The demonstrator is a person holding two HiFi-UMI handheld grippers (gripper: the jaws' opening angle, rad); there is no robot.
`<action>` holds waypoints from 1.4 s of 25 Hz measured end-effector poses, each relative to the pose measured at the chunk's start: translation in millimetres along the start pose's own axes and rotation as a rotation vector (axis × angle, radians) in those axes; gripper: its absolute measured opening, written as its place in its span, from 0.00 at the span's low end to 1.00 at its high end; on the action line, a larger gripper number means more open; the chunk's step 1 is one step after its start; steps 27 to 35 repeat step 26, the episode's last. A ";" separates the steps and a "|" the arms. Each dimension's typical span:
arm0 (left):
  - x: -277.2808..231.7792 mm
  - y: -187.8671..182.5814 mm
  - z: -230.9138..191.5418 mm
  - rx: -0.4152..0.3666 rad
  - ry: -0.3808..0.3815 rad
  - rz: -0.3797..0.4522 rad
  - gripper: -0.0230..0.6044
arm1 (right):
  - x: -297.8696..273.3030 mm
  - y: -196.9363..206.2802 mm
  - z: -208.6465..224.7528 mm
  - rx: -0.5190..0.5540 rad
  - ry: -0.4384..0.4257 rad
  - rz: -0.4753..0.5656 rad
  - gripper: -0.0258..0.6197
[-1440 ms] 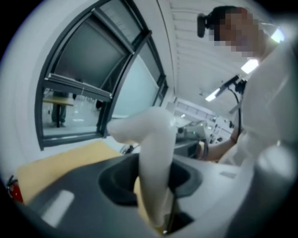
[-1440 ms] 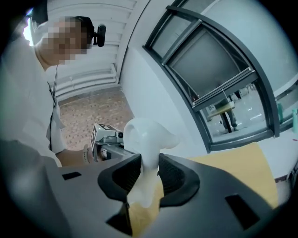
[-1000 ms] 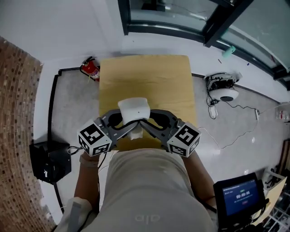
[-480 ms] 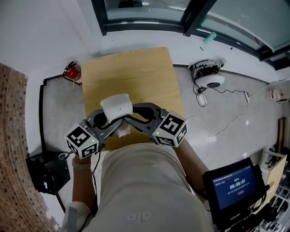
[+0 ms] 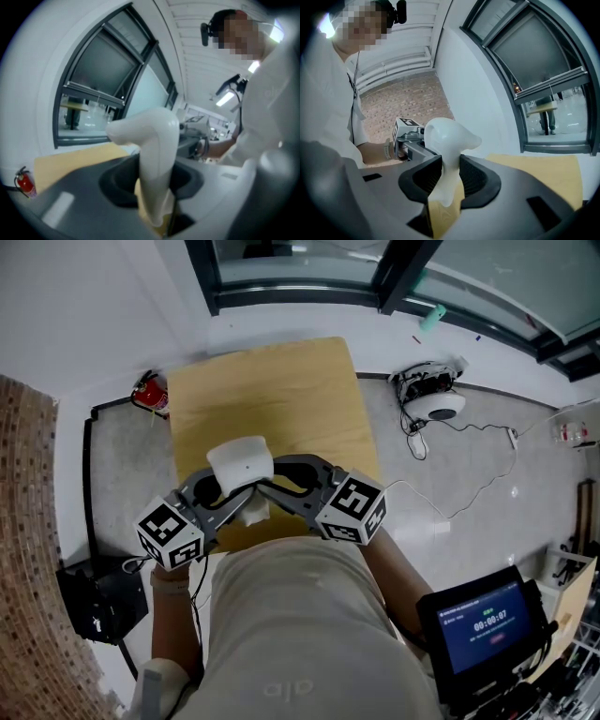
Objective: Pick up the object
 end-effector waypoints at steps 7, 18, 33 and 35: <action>0.3 -0.5 0.6 0.001 -0.001 0.002 0.25 | 0.7 -0.6 -0.4 -0.002 0.000 0.006 0.23; -1.8 3.0 4.2 0.009 -0.001 -0.010 0.25 | 3.8 4.0 -1.7 -0.011 0.002 0.004 0.23; -7.2 5.1 3.7 0.006 0.005 -0.008 0.25 | 6.5 7.5 2.0 -0.011 0.005 0.005 0.23; -7.2 5.1 3.7 0.006 0.005 -0.008 0.25 | 6.5 7.5 2.0 -0.011 0.005 0.005 0.23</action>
Point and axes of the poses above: the fingertips, and each gripper's own axes: x backward along the fingers, z to its right, y out of its underside, the point moved 4 cm from there along x, backward along the fingers, and after that the axes turned 3 degrees about -y, right-handed, at the moved point
